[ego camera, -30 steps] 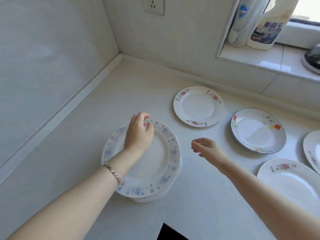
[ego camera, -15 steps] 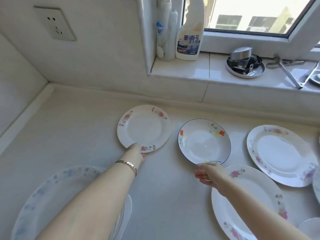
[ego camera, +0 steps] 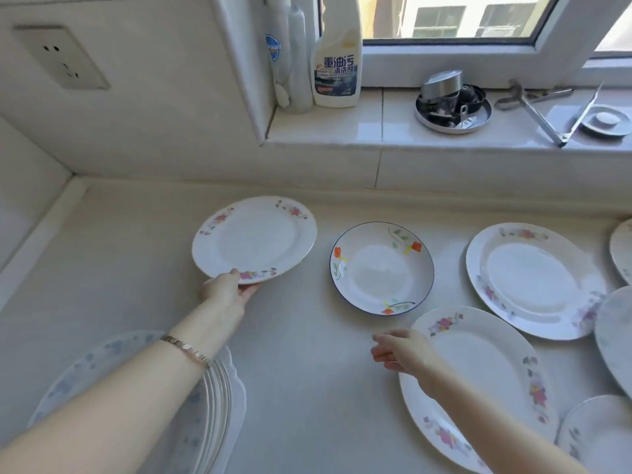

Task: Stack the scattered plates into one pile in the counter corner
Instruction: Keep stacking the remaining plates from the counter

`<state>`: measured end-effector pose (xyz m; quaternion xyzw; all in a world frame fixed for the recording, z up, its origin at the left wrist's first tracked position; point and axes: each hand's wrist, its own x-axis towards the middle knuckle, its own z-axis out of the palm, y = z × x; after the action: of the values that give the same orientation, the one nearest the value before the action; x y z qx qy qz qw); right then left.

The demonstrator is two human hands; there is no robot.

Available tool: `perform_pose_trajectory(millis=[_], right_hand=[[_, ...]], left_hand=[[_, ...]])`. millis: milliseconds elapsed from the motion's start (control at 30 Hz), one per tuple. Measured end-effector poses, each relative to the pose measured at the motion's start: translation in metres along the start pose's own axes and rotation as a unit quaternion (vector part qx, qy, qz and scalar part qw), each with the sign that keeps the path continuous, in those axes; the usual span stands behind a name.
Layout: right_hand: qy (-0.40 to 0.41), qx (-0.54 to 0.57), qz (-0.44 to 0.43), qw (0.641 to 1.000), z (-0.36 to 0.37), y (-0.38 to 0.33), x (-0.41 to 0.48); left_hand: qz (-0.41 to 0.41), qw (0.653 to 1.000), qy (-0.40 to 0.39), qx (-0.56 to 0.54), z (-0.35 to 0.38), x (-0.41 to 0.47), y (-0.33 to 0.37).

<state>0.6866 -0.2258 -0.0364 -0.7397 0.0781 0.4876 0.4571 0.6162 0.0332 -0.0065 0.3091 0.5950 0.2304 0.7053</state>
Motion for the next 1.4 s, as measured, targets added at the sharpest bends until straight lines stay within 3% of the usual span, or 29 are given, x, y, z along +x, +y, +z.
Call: perform_pose_trajectory(millis=[133, 233, 367, 500, 700, 1133, 1400], right_hand=[[0.004, 0.030, 0.036, 0.999, -0.003, 0.029, -0.020], [-0.043, 0.170, 0.113, 0.978, 0.000, 0.054, -0.034], [0.008, 0.434, 0.243, 0.867, 0.002, 0.088, -0.049], [0.083, 0.624, 0.195, 0.752, 0.006, 0.103, -0.057], [0.142, 0.716, 0.043, 0.682, 0.021, 0.116, -0.059], [0.052, 0.623, -0.047, 0.779, 0.014, 0.103, -0.132], [-0.076, 0.445, -0.126, 0.884, 0.054, 0.049, -0.147]], left_hand=[[0.030, 0.997, -0.070, -0.003, -0.029, -0.049, 0.009], [0.055, 0.992, -0.108, 0.020, -0.053, -0.081, 0.007], [0.067, 0.986, -0.136, 0.069, -0.085, -0.116, -0.009], [0.068, 0.983, -0.140, 0.098, -0.117, -0.135, -0.021], [0.065, 0.981, -0.147, 0.106, -0.155, -0.146, -0.024], [0.082, 0.973, -0.194, 0.089, -0.188, -0.155, -0.014], [0.108, 0.989, -0.100, 0.024, -0.260, -0.146, 0.006]])
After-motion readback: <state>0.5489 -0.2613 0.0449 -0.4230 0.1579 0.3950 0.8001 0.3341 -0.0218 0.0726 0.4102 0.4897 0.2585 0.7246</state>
